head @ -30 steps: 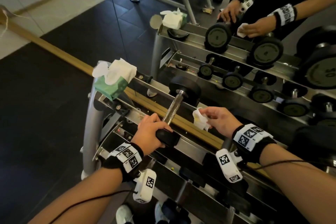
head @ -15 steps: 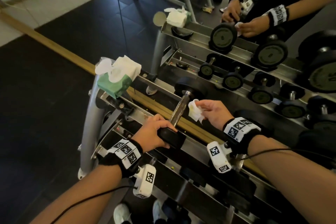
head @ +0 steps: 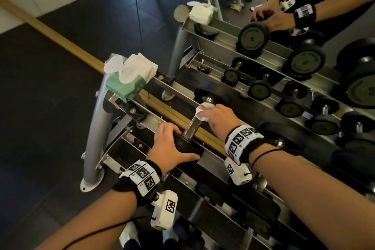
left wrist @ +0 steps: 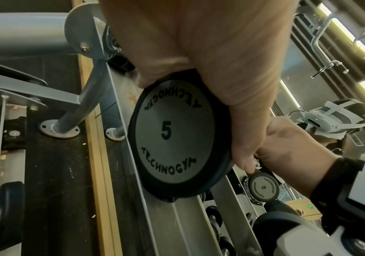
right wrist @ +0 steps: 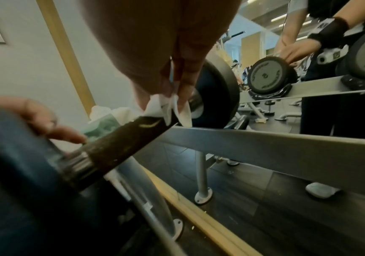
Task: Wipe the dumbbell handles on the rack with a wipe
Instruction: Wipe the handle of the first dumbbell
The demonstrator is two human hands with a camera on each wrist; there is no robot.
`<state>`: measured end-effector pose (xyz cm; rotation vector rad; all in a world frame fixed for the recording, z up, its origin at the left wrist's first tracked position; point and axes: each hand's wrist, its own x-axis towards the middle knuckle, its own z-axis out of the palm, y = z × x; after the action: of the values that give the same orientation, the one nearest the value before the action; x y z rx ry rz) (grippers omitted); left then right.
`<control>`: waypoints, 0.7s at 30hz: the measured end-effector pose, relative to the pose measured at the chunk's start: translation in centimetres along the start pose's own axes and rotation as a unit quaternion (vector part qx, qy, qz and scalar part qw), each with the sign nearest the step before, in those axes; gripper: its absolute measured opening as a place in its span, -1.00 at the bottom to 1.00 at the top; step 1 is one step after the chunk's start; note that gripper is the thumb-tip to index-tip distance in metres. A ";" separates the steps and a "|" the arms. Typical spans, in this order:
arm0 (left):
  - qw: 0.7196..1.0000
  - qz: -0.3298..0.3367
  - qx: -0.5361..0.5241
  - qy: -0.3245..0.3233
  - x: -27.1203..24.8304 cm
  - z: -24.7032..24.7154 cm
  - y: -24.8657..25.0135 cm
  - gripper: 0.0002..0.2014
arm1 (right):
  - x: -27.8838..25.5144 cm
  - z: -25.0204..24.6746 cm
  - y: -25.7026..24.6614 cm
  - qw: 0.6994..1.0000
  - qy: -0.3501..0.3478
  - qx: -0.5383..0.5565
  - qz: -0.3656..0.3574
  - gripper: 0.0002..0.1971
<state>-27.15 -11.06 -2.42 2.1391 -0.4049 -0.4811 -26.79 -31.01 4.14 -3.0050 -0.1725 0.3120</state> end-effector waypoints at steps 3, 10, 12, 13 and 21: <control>1.000 -0.019 0.007 -0.011 0.2 -0.2 0.3 -0.07 | 0.0 0.3 -0.9 0.997 -0.063 0.004 -0.034 -0.55; 0.992 -0.116 0.009 -0.050 0.3 -0.8 1.6 0.31 | -0.2 -1.6 -2.3 0.968 -0.192 -0.075 -0.145 -0.61; 0.987 -0.144 0.031 -0.064 0.6 -0.7 1.8 0.40 | -0.1 -3.1 -0.9 0.977 -0.159 -0.064 -0.126 -0.54; 0.985 -0.153 0.042 -0.070 0.7 -0.7 2.0 0.42 | 0.2 -3.6 -0.1 0.984 -0.122 -0.066 -0.111 -0.54; 0.974 -0.191 0.077 -0.088 1.6 -0.6 2.1 0.45 | -0.1 -2.1 0.8 0.990 -0.121 -0.071 -0.021 -0.40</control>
<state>-25.70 -12.55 -0.65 2.3432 -0.1264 -0.8881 -26.40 -32.02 6.10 -3.0887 -0.2914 0.6890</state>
